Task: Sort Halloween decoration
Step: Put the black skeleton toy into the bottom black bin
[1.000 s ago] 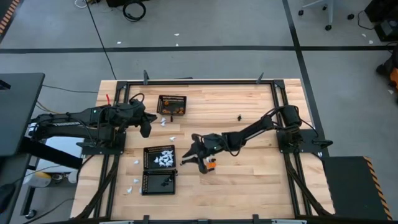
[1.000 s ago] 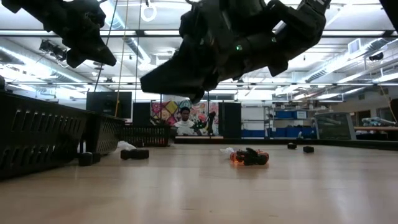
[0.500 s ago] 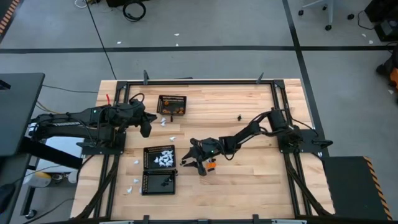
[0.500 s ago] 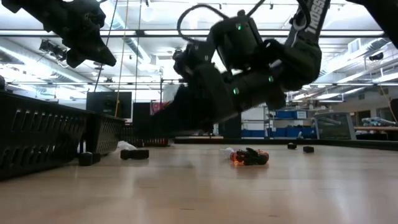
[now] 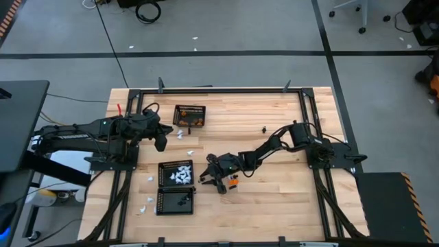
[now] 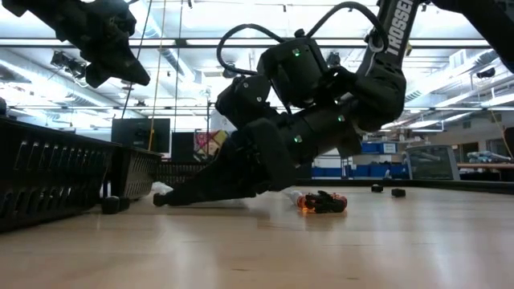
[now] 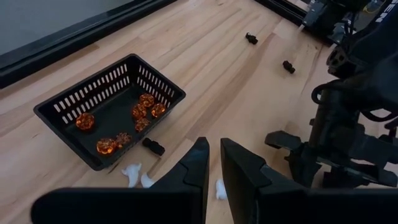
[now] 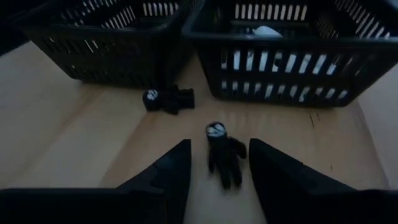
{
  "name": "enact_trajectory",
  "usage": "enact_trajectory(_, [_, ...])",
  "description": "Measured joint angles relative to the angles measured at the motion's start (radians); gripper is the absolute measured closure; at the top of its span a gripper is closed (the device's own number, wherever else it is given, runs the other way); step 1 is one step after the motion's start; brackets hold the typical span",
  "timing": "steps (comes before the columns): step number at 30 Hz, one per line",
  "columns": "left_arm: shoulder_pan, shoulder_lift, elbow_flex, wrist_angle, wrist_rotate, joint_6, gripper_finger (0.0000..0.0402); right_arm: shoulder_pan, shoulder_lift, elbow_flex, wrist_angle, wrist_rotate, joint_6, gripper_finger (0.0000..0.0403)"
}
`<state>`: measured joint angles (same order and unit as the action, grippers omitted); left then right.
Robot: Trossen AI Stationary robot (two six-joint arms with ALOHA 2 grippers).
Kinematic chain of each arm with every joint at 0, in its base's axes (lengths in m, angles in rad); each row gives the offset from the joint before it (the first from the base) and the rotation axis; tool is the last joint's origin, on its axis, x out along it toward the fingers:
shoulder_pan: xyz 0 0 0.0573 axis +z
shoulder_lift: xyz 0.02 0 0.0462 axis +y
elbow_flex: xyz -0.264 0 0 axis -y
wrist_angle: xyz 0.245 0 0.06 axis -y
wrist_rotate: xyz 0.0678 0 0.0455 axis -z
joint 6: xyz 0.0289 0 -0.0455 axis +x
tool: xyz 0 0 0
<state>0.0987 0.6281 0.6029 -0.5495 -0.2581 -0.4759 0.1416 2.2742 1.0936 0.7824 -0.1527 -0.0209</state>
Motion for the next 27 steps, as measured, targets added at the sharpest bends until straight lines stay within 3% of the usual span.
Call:
enact_trajectory(7, [0.0, 0.0, 0.0, -0.001, 0.0, 0.0, 0.0351, -0.001, -0.005, 0.005, -0.059, 0.0, -0.009, 0.0254])
enact_trajectory(18, [0.0, 0.0, 0.0, -0.002, 0.0, 0.0, 0.0351, -0.001, -0.006, 0.003, -0.064, 0.021, -0.013, 0.0373])
enact_trajectory(27, [0.0, 0.0, 0.0, -0.002, 0.0, 0.0, 0.0351, -0.001, -0.014, 0.002, -0.07, 0.026, -0.025, 0.0371])
